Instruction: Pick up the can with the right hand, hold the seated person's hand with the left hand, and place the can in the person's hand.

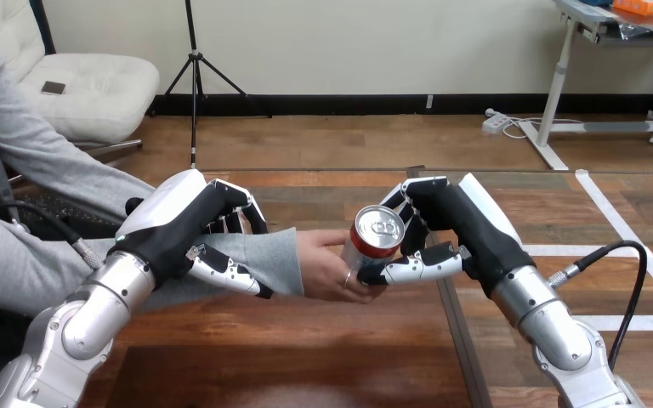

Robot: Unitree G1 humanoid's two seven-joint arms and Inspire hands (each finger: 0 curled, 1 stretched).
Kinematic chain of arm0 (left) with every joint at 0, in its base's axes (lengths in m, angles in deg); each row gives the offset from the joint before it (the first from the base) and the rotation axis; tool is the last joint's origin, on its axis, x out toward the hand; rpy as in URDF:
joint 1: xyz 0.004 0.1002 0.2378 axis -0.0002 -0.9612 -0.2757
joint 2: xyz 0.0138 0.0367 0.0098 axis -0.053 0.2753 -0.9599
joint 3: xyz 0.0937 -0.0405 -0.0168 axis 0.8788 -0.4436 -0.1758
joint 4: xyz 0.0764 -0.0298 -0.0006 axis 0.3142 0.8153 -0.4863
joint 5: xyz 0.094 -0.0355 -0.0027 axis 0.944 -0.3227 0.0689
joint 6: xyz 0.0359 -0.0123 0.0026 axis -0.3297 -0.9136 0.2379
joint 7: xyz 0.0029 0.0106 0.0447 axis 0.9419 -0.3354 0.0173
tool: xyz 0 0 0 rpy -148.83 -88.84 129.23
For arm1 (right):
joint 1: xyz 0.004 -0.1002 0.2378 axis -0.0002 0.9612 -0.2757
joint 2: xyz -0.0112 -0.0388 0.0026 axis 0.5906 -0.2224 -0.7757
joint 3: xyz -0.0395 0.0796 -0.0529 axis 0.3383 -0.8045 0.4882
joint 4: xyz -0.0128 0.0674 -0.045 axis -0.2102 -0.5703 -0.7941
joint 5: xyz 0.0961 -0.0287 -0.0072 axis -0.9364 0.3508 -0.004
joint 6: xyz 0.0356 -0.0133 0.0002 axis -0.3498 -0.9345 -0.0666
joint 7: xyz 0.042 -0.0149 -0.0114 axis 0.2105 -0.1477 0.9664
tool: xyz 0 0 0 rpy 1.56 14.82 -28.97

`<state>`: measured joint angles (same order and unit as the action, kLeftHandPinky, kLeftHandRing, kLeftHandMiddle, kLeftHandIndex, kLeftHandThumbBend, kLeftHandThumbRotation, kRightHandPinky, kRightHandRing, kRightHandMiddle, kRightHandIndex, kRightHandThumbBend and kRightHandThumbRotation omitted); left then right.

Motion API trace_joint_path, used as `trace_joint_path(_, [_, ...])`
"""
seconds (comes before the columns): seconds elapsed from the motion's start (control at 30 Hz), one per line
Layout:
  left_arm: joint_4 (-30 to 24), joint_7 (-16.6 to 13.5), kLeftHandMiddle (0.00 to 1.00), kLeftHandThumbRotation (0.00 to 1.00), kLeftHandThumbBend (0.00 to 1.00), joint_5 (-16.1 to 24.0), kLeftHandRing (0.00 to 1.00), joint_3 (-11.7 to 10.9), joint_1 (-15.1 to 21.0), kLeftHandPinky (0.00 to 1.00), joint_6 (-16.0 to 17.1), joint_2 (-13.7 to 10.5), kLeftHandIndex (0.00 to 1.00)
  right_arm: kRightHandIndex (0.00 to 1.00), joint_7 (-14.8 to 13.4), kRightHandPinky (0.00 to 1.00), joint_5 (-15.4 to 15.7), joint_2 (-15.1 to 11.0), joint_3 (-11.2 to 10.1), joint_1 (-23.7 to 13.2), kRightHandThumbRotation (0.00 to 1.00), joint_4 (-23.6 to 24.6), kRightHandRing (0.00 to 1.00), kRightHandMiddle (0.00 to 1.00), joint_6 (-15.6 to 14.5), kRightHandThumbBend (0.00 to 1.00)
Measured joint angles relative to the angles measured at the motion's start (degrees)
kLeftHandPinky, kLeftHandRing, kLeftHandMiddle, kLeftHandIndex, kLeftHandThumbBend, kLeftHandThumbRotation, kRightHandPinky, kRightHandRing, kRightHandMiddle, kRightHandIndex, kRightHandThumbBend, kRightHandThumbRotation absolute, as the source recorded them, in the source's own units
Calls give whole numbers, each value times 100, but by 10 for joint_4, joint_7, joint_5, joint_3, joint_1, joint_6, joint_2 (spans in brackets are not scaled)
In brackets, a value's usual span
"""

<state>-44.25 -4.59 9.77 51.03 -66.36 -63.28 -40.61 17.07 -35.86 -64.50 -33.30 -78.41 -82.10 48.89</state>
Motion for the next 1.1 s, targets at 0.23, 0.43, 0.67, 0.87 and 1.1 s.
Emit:
trace_joint_path(0.23, [0,0,30,0,78,0,23,0,0,18,0,0,44,42,0,23,-4,0,0,-4,0,0,27,35,1,78])
trace_joint_path(0.43, [0,-1,31,0,78,-1,24,-1,0,19,0,0,44,42,1,24,-9,0,0,-6,0,0,28,36,4,79])
trace_joint_path(0.67, [0,-2,31,0,78,-1,24,-1,0,19,0,0,44,45,11,31,-20,0,-1,-6,0,7,37,42,-6,85])
trace_joint_path(0.87, [0,-2,30,0,78,-1,23,-1,0,19,0,0,44,49,30,37,-37,0,-2,-6,6,31,42,47,-42,93])
trace_joint_path(1.1, [0,-4,31,0,78,-1,24,-2,0,19,0,0,44,54,42,42,-51,0,-4,-6,30,59,47,51,-71,98])
